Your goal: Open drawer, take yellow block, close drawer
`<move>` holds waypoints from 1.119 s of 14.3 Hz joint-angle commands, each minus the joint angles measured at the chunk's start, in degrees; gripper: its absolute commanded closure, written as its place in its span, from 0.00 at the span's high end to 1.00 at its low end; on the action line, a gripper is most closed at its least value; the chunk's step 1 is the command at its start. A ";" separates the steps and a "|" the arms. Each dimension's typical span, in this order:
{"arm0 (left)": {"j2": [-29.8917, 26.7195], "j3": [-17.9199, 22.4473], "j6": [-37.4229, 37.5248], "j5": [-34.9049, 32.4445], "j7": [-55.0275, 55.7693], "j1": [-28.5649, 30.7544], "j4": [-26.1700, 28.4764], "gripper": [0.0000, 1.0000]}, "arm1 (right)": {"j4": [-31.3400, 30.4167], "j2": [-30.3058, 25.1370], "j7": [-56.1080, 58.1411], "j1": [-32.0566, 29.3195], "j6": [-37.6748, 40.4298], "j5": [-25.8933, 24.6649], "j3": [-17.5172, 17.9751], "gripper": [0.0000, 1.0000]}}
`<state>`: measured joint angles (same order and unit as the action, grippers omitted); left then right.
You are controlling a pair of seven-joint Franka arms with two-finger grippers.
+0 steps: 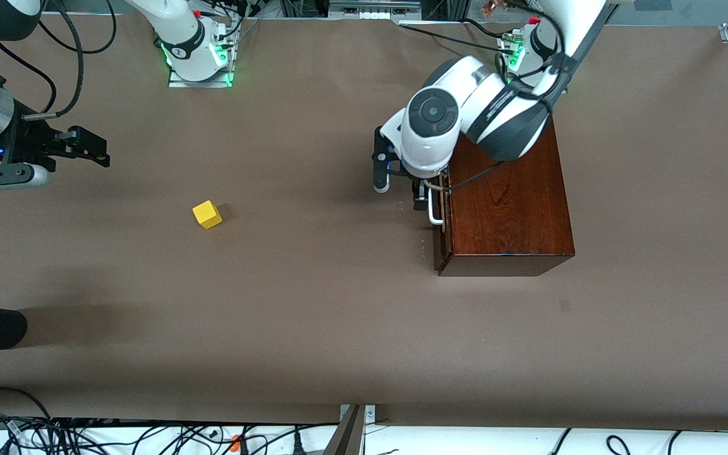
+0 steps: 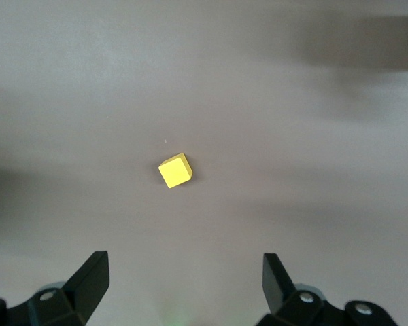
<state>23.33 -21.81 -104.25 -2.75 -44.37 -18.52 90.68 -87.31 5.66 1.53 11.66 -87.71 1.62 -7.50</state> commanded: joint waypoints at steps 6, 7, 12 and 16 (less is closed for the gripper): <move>-8.65 0.54 22.50 1.88 19.40 12.86 -9.20 1.00 | 1.44 0.32 -0.48 -0.15 2.81 -0.83 0.38 1.00; -9.09 0.45 23.73 1.79 19.49 16.11 -10.16 1.00 | 1.44 0.32 -0.39 -0.23 2.63 -0.74 0.38 1.00; -11.19 1.33 23.66 2.05 19.76 26.77 -12.11 1.00 | 1.44 0.32 -0.39 -0.14 2.89 -0.74 0.38 1.00; -15.85 18.70 22.86 1.97 36.49 14.51 -10.01 1.00 | 1.44 0.32 -0.39 -0.23 2.89 -0.83 0.29 1.00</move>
<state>10.62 -10.02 -81.39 -1.55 -16.75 2.83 78.80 -87.29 5.66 1.53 11.66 -86.20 1.57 -7.46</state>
